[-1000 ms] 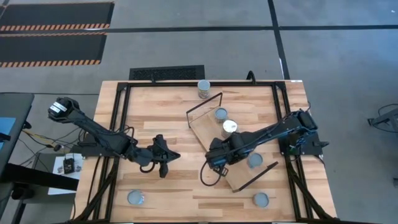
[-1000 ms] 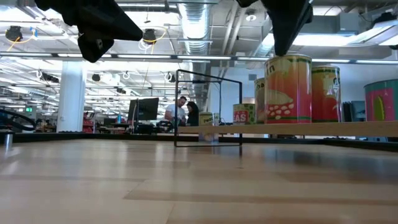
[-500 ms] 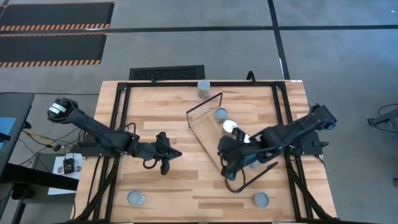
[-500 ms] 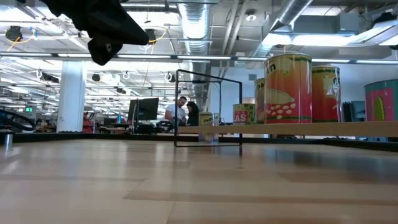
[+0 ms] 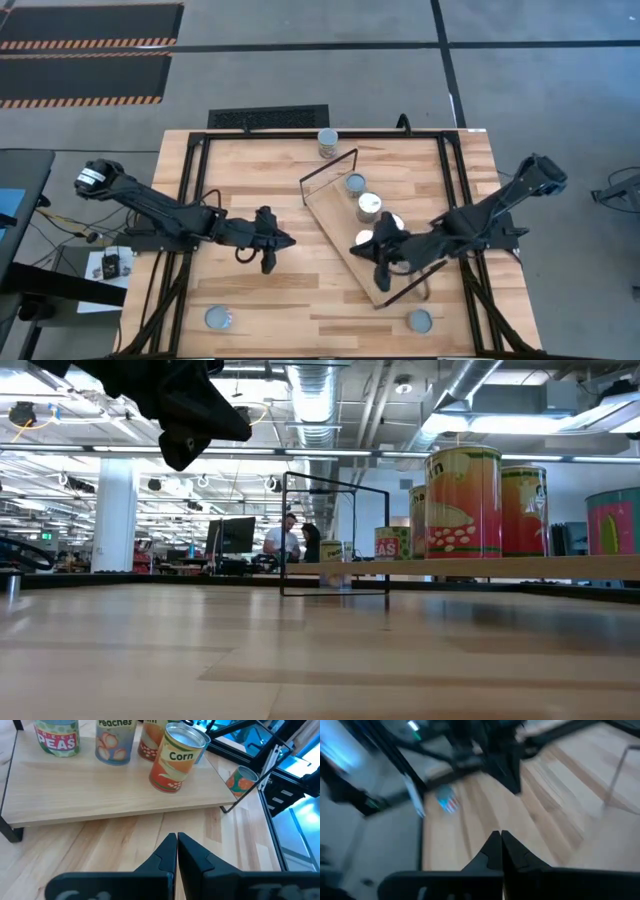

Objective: Pick and place cans onto a shelf
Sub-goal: Put the canned carrots on the shelf

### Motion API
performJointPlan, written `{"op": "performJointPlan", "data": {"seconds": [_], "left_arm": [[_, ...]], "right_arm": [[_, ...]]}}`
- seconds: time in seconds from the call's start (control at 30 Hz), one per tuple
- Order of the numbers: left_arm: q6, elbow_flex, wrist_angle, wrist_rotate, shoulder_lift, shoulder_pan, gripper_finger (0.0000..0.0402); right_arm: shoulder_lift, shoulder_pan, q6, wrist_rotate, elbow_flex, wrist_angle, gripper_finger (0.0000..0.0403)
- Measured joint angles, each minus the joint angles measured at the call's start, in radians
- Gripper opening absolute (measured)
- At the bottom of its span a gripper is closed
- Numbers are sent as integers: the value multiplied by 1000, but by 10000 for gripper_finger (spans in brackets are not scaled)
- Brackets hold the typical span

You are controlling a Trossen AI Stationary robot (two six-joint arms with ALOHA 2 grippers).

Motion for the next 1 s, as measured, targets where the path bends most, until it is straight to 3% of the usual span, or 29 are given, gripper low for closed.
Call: {"op": "performJointPlan", "data": {"seconds": [0.13, 0.33, 0.47, 0.63, 0.83, 1.0], "left_arm": [[-33, 0, 0, 5, 0, 10, 0], [-133, 9, -28, -18, 0, -3, 0], [-186, 123, -322, -119, 6, -39, 0], [-307, 289, -661, -165, 6, -69, 0], [-466, 435, -899, -118, 29, -140, 0], [-610, 545, -1061, -27, 121, -213, 0]], "right_arm": [[-133, -29, -44, -27, -189, 219, 3], [-320, -79, -109, -34, -335, 248, 3], [-427, -123, -187, -63, -365, 221, 4], [-520, -209, -302, -154, -368, 170, 4], [-570, -325, -401, -262, -368, 118, 7], [-564, -411, -458, -381, -369, 88, 5]]}}
